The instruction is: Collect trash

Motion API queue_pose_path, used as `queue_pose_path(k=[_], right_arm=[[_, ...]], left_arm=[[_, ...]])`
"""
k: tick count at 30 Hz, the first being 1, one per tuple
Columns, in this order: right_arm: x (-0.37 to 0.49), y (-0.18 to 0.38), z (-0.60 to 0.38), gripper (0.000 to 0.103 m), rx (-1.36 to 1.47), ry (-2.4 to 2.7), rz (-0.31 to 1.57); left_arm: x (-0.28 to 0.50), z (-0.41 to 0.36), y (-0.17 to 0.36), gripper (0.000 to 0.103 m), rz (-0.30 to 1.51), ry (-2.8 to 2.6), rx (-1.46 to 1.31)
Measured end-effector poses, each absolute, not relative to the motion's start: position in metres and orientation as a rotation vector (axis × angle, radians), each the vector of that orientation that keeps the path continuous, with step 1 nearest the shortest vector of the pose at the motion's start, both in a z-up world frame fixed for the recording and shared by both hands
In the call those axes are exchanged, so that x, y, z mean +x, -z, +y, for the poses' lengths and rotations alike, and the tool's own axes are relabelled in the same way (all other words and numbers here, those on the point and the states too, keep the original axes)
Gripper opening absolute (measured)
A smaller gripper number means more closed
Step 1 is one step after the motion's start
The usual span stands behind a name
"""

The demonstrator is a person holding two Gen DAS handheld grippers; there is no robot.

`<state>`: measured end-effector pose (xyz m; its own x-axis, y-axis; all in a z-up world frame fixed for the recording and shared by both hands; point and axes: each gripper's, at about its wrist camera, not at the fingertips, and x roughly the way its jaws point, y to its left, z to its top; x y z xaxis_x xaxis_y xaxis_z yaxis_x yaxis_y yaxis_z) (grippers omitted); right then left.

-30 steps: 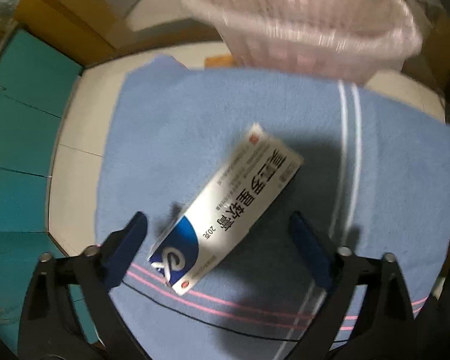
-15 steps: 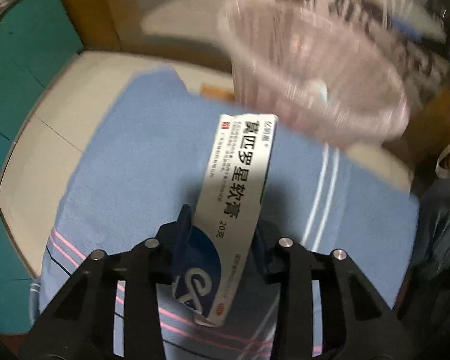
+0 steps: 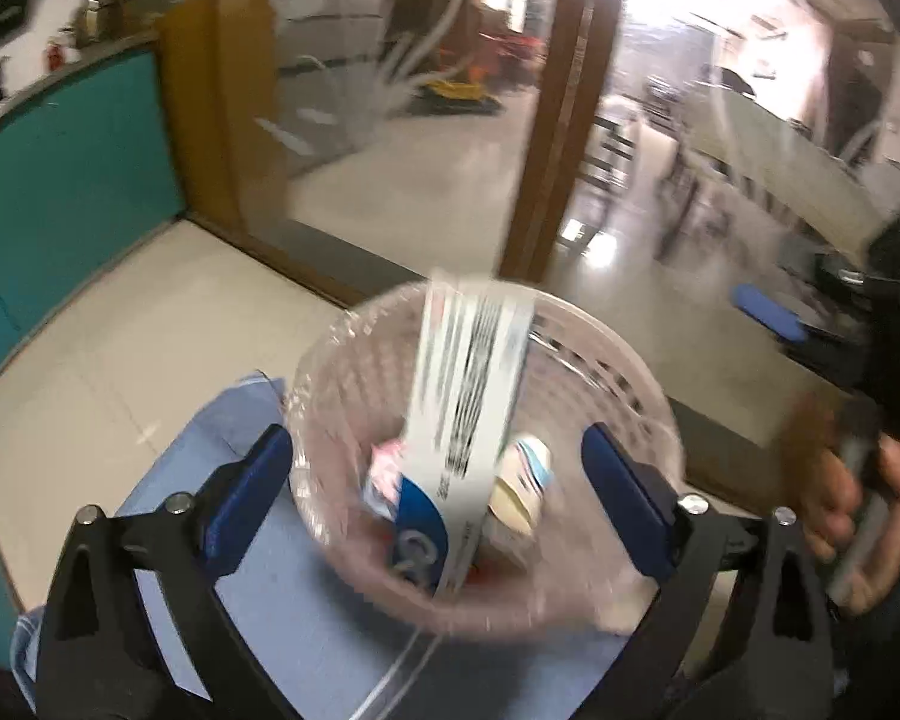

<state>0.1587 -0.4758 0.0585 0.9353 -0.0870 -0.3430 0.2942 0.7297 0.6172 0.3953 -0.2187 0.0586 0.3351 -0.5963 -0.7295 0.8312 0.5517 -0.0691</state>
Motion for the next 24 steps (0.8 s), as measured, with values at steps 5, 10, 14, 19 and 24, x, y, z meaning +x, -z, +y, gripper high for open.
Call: queue_pose_path(k=[5, 10, 14, 19, 24], right_arm=[[0.162, -0.062, -0.468, 0.096, 0.675, 0.210, 0.321], [0.174, -0.065, -0.433, 0.096, 0.584, 0.145, 0.376], [0.183, -0.065, -0.379, 0.100, 0.479, 0.045, 0.434], [0.180, -0.062, -0.307, 0.100, 0.299, -0.040, 0.485], [0.160, -0.052, -0.243, 0.100, 0.139, -0.085, 0.522]], left_arm=[[0.369, -0.176, -0.042, 0.097, 0.830, 0.762, 0.262], [0.294, -0.055, -0.050, 0.099, 0.729, 0.397, 0.160], [0.227, 0.057, -0.051, 0.100, 0.653, 0.114, -0.014], [0.184, 0.140, -0.050, 0.100, 0.602, -0.229, -0.124], [0.156, 0.157, -0.051, 0.100, 0.534, -0.297, -0.085]])
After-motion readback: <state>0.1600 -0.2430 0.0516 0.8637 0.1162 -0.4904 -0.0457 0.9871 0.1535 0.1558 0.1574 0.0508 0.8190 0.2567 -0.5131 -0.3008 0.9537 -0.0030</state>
